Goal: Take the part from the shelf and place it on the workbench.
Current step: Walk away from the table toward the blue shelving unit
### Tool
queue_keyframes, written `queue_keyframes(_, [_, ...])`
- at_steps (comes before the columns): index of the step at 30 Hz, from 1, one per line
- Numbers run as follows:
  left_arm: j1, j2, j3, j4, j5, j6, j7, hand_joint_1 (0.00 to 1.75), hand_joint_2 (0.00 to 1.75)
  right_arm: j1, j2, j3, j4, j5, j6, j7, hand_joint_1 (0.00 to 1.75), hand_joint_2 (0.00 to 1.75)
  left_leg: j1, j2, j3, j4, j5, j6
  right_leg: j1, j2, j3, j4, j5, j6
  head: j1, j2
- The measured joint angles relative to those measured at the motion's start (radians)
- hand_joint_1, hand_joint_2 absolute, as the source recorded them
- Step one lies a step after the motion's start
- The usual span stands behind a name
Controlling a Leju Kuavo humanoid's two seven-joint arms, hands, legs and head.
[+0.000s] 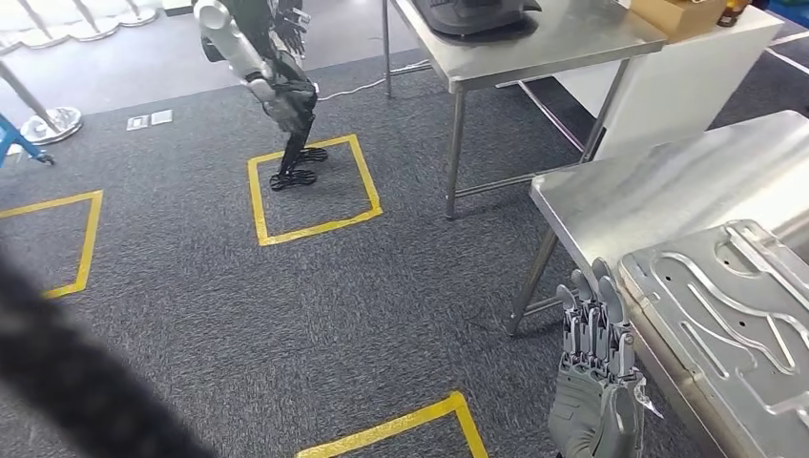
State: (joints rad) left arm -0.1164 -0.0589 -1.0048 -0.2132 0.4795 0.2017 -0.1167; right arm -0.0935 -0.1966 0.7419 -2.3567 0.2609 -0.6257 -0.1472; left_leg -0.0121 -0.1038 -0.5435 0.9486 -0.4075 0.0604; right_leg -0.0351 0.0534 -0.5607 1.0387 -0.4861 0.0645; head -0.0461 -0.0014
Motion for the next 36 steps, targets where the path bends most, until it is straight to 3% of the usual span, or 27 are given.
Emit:
queue_keyframes(2, [-0.001,0.001,0.0,0.0,-0.004,0.003,0.002,0.0,0.0,0.001,-0.001,0.0,0.0,0.001,0.004,-0.002,0.0,0.0,0.001,-0.02,-0.009,0.009,-0.005,-0.011,0.0,0.025,0.021,-0.054,0.015,-0.006,0.0,0.0])
queue_keyframes(4, [0.001,0.001,0.0,0.0,-0.007,0.004,0.005,0.0,0.0,0.001,-0.001,-0.001,0.0,0.002,0.006,-0.004,0.0,0.0,0.004,-0.033,-0.015,0.011,-0.005,-0.019,0.006,0.0,0.022,-0.055,0.017,-0.021,0.0,0.0])
queue_keyframes(6, [0.003,0.001,0.0,0.0,-0.008,0.006,0.007,0.0,0.0,0.001,-0.002,-0.001,0.0,0.003,0.007,-0.005,0.0,0.0,0.004,0.003,-0.033,0.047,-0.025,-0.028,0.006,-0.024,0.025,-0.058,0.017,-0.034,-0.001,0.0])
queue_keyframes(8, [0.0,0.001,0.0,0.0,-0.008,0.007,0.008,0.0,0.0,0.003,-0.002,-0.001,0.0,0.003,0.008,-0.005,0.0,0.0,0.005,0.063,-0.091,0.165,-0.082,-0.039,0.008,-0.048,0.027,-0.059,0.015,-0.044,-0.002,0.0])
queue_keyframes(10, [-0.002,0.001,0.0,0.0,-0.008,0.007,0.011,0.0,0.0,0.005,-0.002,-0.001,0.0,0.004,0.009,-0.006,0.0,0.0,0.011,0.085,-0.164,0.303,-0.132,-0.045,0.011,-0.076,0.028,-0.059,0.011,-0.047,-0.002,0.0])
queue_keyframes(11, [-0.002,0.001,0.0,0.0,-0.008,0.007,0.012,0.0,0.0,0.006,-0.002,-0.001,0.0,0.006,0.009,-0.007,0.0,0.0,0.013,0.088,-0.18,0.33,-0.134,-0.046,0.012,-0.09,0.03,-0.059,0.009,-0.048,-0.002,0.0])
queue_keyframes(12, [-0.001,0.001,0.0,0.0,-0.009,0.007,0.013,0.0,0.0,0.006,-0.002,-0.001,0.0,0.009,0.008,-0.008,0.0,0.0,0.014,0.091,-0.174,0.313,-0.117,-0.046,0.013,-0.104,0.032,-0.059,0.006,-0.047,-0.002,0.0])
queue_keyframes(13, [0.0,0.001,0.0,0.0,-0.009,0.007,0.015,0.0,0.0,0.006,-0.002,-0.001,0.0,0.012,0.008,-0.008,0.0,0.0,0.014,0.098,-0.145,0.254,-0.086,-0.043,0.013,-0.116,0.036,-0.059,0.003,-0.046,-0.002,0.0])
queue_keyframes(15, [-0.001,0.001,0.0,0.0,-0.009,0.007,0.016,0.0,0.0,0.006,-0.002,-0.001,0.0,0.017,0.008,-0.01,0.0,0.0,0.005,0.146,-0.065,0.099,-0.024,-0.032,0.016,-0.139,0.046,-0.059,-0.004,-0.04,-0.002,0.0])
queue_keyframes(17, [-0.003,0.001,0.0,0.0,-0.01,0.007,0.016,0.0,0.0,0.008,-0.003,-0.001,0.0,0.021,0.007,-0.011,0.0,0.0,-0.007,0.179,-0.027,0.02,-0.004,-0.021,0.016,-0.157,0.054,-0.061,-0.01,-0.031,-0.002,0.0])
queue_keyframes(19, [-0.004,0.002,0.0,0.0,-0.01,0.007,0.017,0.0,0.0,0.008,-0.003,-0.001,0.0,0.023,0.007,-0.012,0.0,0.0,-0.014,0.162,-0.027,0.01,-0.005,-0.013,0.014,-0.177,0.063,-0.068,-0.015,-0.02,-0.002,0.0])
queue_keyframes(20, [-0.001,0.002,0.0,0.0,-0.01,0.007,0.018,0.0,0.0,0.01,-0.003,-0.002,0.0,0.024,0.007,-0.012,0.0,0.0,-0.012,0.149,-0.02,0.002,-0.001,-0.008,0.012,-0.174,0.069,-0.067,-0.02,-0.015,-0.002,0.0])
queue_keyframes(22, [0.001,0.002,0.0,0.0,-0.01,0.008,0.019,0.0,0.0,0.013,-0.003,-0.003,-0.002,0.027,0.006,-0.012,0.0,0.0,-0.005,0.123,-0.003,-0.015,0.008,0.003,0.012,-0.128,0.054,-0.014,-0.056,-0.009,-0.001,0.0])
queue_keyframes(24, [-0.002,0.002,0.0,0.0,-0.011,0.008,0.02,0.0,0.0,0.018,-0.004,-0.004,-0.002,0.029,0.005,-0.013,0.0,0.0,0.0,0.098,0.004,-0.02,0.012,0.009,0.012,-0.071,-0.013,0.12,-0.117,-0.01,-0.001,0.0])
queue_keyframes(25, [-0.003,0.001,0.0,0.0,-0.011,0.008,0.02,0.0,0.0,0.021,-0.004,-0.004,-0.003,0.029,0.005,-0.012,0.0,0.0,0.0,0.082,0.005,-0.02,0.011,0.011,0.013,-0.06,-0.052,0.185,-0.137,-0.009,-0.001,0.0])
queue_keyframes(26, [-0.003,0.0,0.0,0.0,-0.011,0.008,0.02,0.0,0.0,0.023,-0.004,-0.004,-0.003,0.029,0.005,-0.012,0.0,0.0,0.0,0.067,0.006,-0.019,0.01,0.011,0.013,-0.056,-0.081,0.223,-0.139,-0.009,-0.001,0.0])
queue_keyframes(27, [-0.001,0.0,0.0,0.0,-0.011,0.007,0.022,0.0,0.0,0.025,-0.004,-0.004,-0.003,0.029,0.005,-0.012,0.0,0.0,0.001,0.051,0.008,-0.019,0.008,0.01,0.012,-0.055,-0.091,0.221,-0.119,-0.008,-0.001,0.0])
queue_keyframes(28, [0.0,0.0,0.0,0.0,-0.012,0.007,0.024,0.0,0.0,0.026,-0.005,-0.004,-0.003,0.03,0.005,-0.012,0.0,0.0,0.003,0.034,0.011,-0.018,0.006,0.008,0.01,-0.052,-0.081,0.176,-0.079,-0.007,-0.001,0.0])
queue_keyframes(30, [0.001,0.0,0.0,0.0,-0.013,0.007,0.027,0.0,0.0,0.029,-0.005,-0.005,-0.003,0.03,0.005,-0.012,0.0,0.0,0.006,0.006,0.016,-0.011,-0.002,-0.002,0.005,-0.018,-0.027,0.029,0.005,-0.004,-0.001,0.0])
queue_keyframes(31, [0.001,0.0,0.0,0.0,-0.014,0.007,0.029,0.0,0.0,0.03,-0.005,-0.005,-0.003,0.03,0.005,-0.012,0.0,0.0,0.006,-0.006,0.015,-0.006,-0.007,-0.008,0.002,-0.001,-0.006,-0.026,0.029,-0.004,-0.001,0.0])
queue_keyframes(33, [0.0,0.001,-0.001,0.0,-0.015,0.007,0.031,0.0,0.0,0.031,-0.006,-0.006,-0.003,0.03,0.005,-0.012,0.0,0.0,0.007,-0.023,0.008,-0.001,-0.013,-0.018,0.005,0.012,0.007,-0.061,0.035,-0.013,-0.001,0.0])
queue_keyframes(34, [0.002,0.001,-0.001,0.0,-0.015,0.007,0.032,0.0,0.0,0.031,-0.006,-0.006,-0.004,0.03,0.005,-0.012,0.0,0.0,0.01,-0.032,0.005,-0.001,-0.014,-0.022,0.007,0.0,0.007,-0.062,0.036,-0.021,-0.002,0.0])
queue_keyframes(35, [0.004,0.001,-0.001,0.0,-0.014,0.007,0.032,0.0,0.0,0.031,-0.006,-0.006,-0.004,0.03,0.005,-0.012,0.0,0.0,0.011,-0.028,0.003,0.002,-0.016,-0.026,0.008,-0.011,0.008,-0.062,0.036,-0.028,-0.002,0.0])
queue_keyframes(36, [0.005,0.001,-0.001,0.0,-0.014,0.007,0.033,0.0,0.0,0.031,-0.006,-0.006,-0.004,0.03,0.005,-0.012,0.0,0.0,0.011,-0.009,-0.004,0.017,-0.025,-0.03,0.009,-0.022,0.01,-0.063,0.036,-0.034,-0.002,0.0])
